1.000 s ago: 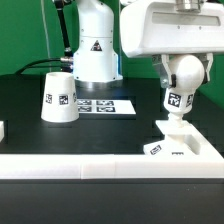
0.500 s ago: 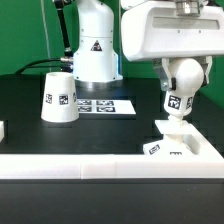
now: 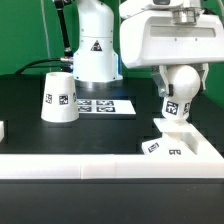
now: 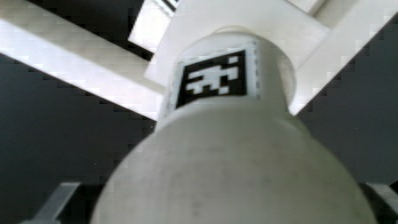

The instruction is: Assemble lamp

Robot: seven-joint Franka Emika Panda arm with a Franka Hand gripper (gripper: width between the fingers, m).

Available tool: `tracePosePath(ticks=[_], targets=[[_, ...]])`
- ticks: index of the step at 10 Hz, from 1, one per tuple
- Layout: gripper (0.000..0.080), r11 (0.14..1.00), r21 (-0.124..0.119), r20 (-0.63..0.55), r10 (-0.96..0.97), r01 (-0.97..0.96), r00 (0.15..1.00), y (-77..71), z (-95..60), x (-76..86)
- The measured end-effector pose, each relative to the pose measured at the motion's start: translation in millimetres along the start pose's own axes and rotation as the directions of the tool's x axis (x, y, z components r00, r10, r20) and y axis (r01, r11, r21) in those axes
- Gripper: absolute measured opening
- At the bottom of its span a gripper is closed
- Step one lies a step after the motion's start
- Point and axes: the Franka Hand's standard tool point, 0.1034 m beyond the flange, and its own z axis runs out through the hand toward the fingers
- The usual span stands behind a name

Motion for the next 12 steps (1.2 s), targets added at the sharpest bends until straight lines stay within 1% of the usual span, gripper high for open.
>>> tracePosePath(ticks=[3,4,5,6,7,8,9,12], targets=[[0.0577,0.999,-0.033,-0.062,-0.004,0.002,0.998,-2.3,0.8,-3.8],[0.0577,0.999,-0.036,-0.067,-0.004,0.001,0.998,-2.4,0.6,-3.9],[0.064,0.999,-0.035,-0.066,-0.003,0.001,0.998,-2.3,0.8,-4.3],[0.064,0.999,-0.035,-0.066,-0.003,0.001,0.998,-2.2,0.9,-4.4],[0.0687,0.999,-0.035,-0.065,-0.003,0.001,0.998,-2.1,0.9,-4.5],[0.0696,0.999,-0.035,-0.065,-0.003,0.0,0.998,-1.8,0.8,-4.6],[0.0696,1.0,-0.029,-0.049,-0.001,0.0,0.999,-0.5,-2.0,-4.0],[0.0698,0.999,-0.034,-0.055,-0.005,0.004,0.998,1.4,-17.1,2.9]])
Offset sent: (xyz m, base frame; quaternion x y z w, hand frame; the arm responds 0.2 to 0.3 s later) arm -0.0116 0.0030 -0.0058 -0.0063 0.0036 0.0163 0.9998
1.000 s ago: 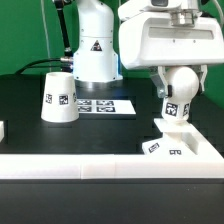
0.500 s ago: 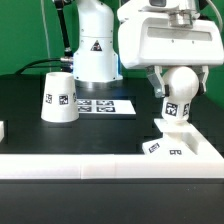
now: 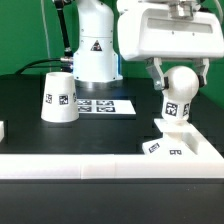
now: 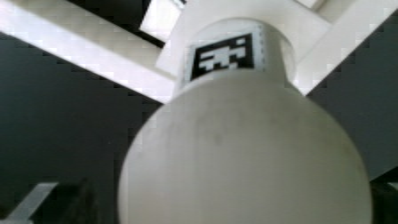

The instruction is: Assemble lamp

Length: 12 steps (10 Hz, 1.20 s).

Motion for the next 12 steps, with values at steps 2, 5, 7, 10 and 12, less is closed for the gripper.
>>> tracePosePath(ticks=[2,5,7,10,12], targets=[[0.0698,1.0,-0.002,-0.003,0.0,0.0,1.0,1.6,-1.5,1.4],[0.0698,1.0,0.013,0.023,0.005,-0.006,1.0,-0.7,0.2,0.1],[0.0698,0.997,0.078,0.171,0.008,-0.021,0.985,-8.4,2.7,-7.7],[0.0698,0.991,0.131,0.317,-0.021,-0.021,0.948,-11.3,6.1,-10.4],[0.0698,0.985,0.172,0.448,-0.059,-0.021,0.892,-15.3,6.6,-16.4]])
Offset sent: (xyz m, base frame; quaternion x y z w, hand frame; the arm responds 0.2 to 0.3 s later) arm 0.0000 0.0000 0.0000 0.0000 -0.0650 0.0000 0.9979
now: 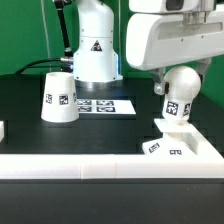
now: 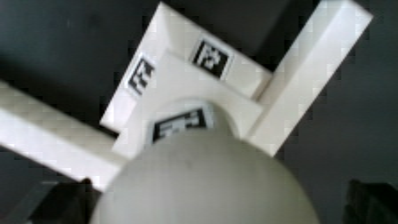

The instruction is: Assemble lamp

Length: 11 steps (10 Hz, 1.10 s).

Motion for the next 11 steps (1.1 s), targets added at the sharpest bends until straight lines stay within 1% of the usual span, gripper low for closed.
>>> tracePosePath(ticks=[1,4,6,10,11], targets=[[0.0698,1.0,0.003,0.003,-0.004,0.004,1.0,2.8,0.9,4.3],[0.0698,1.0,0.004,0.002,0.002,-0.002,1.0,7.4,0.6,4.0],[0.0577,1.0,0.002,-0.004,-0.003,0.003,1.0,10.2,-2.0,5.6],[0.0577,1.0,0.004,-0.009,0.017,-0.017,1.0,11.6,-2.6,6.2],[0.0577,0.997,0.006,-0.01,0.073,-0.073,0.997,11.0,-2.6,6.4]])
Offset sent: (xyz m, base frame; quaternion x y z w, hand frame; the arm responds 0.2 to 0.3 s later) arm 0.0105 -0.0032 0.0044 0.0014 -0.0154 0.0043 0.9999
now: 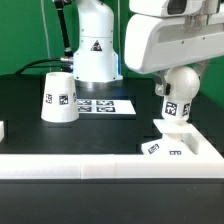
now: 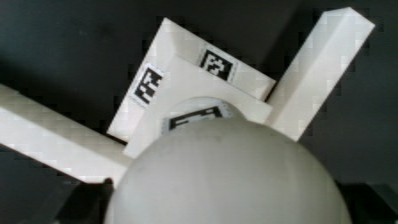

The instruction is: Assemble lamp

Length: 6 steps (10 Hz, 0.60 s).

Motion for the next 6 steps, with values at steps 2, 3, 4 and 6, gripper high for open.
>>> tracePosePath(ticks=[2,3,4,6], targets=[[0.0579,0.981,0.018,0.007,0.195,-0.195,0.981,-0.1,1.6,-2.2],[0.0579,0.938,0.037,0.011,0.345,-0.346,0.938,-0.5,1.8,-2.4],[0.0579,0.893,0.04,0.013,0.448,-0.448,0.894,-1.1,2.0,-2.3],[0.058,0.805,0.048,0.023,0.592,-0.592,0.806,-2.4,2.2,-1.8]])
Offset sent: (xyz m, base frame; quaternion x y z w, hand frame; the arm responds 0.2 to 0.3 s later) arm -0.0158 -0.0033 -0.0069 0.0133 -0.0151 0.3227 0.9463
